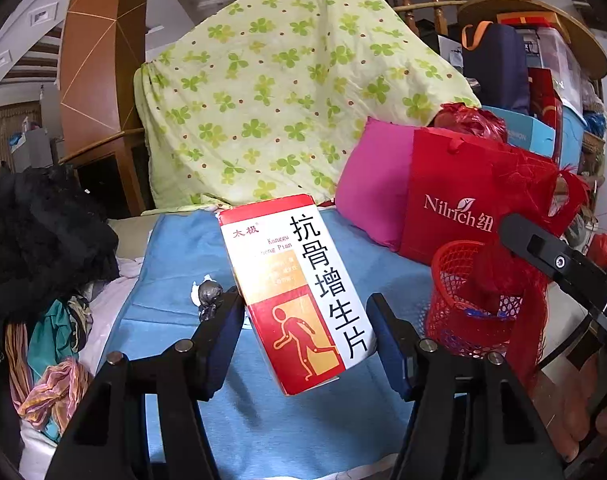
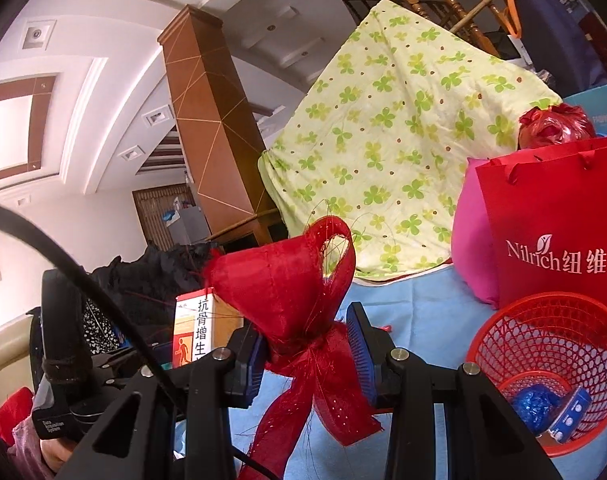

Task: Collect trash
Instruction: 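Carry medicine box in left gripper and ribbon in right to the wastebasket, release both, then move both open grippers back to the remaining trash on the blanket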

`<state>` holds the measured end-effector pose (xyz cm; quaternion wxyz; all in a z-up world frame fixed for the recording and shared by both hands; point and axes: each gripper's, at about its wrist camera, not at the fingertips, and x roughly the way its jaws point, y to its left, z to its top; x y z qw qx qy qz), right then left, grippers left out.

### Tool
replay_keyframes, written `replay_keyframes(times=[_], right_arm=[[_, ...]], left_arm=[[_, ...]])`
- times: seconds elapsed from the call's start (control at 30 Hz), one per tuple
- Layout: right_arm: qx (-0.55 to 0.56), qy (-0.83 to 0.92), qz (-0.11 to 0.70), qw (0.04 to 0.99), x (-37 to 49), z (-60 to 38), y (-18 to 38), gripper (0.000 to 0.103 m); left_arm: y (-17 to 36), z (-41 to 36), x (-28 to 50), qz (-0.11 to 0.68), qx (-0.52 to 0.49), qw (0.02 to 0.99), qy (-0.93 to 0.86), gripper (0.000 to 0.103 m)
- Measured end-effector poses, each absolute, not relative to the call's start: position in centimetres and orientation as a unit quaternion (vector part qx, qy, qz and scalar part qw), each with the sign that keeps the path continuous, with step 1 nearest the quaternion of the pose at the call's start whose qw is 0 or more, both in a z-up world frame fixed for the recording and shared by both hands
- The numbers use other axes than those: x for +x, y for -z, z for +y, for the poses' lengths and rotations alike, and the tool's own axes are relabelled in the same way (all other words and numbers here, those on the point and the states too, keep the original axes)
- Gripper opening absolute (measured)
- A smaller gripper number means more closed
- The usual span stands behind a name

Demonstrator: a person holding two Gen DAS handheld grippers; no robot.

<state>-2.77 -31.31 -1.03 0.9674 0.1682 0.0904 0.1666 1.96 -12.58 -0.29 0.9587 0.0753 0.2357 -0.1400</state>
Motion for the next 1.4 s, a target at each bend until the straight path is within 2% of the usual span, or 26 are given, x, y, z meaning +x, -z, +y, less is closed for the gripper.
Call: replay_keyframes(times=[0.5, 0.83, 1.2, 1.3, 1.4], right_arm=[[0.196, -0.118, 0.072, 0.971, -4.1, -35.8, 1.2, 0.04], [0.244, -0.021, 0.046, 0.968, -5.2, -45.0, 0.6, 0.042], [0.311, 0.066, 0.105, 0.942, -1.4, -54.3, 4.6, 0.042], [0.347, 0.074, 0.141, 0.924, 0.2, -55.9, 6.6, 0.072], [0.369, 0.068, 0.156, 0.914, 0.6, -56.3, 7.7, 0.073]], left_arm=[[-0.2, -18.2, 2.2, 0.238, 0.104, 0.939, 0.226, 0.065], [-0.4, -25.7, 5.1, 0.284, 0.093, 0.89, 0.344, 0.065], [3.6, -35.8, 9.0, 0.338, 0.123, 0.838, 0.41, 0.067], [5.5, -36.2, 10.0, 0.369, 0.129, 0.833, 0.391, 0.067], [5.8, -34.5, 9.7, 0.373, 0.125, 0.834, 0.386, 0.067]])
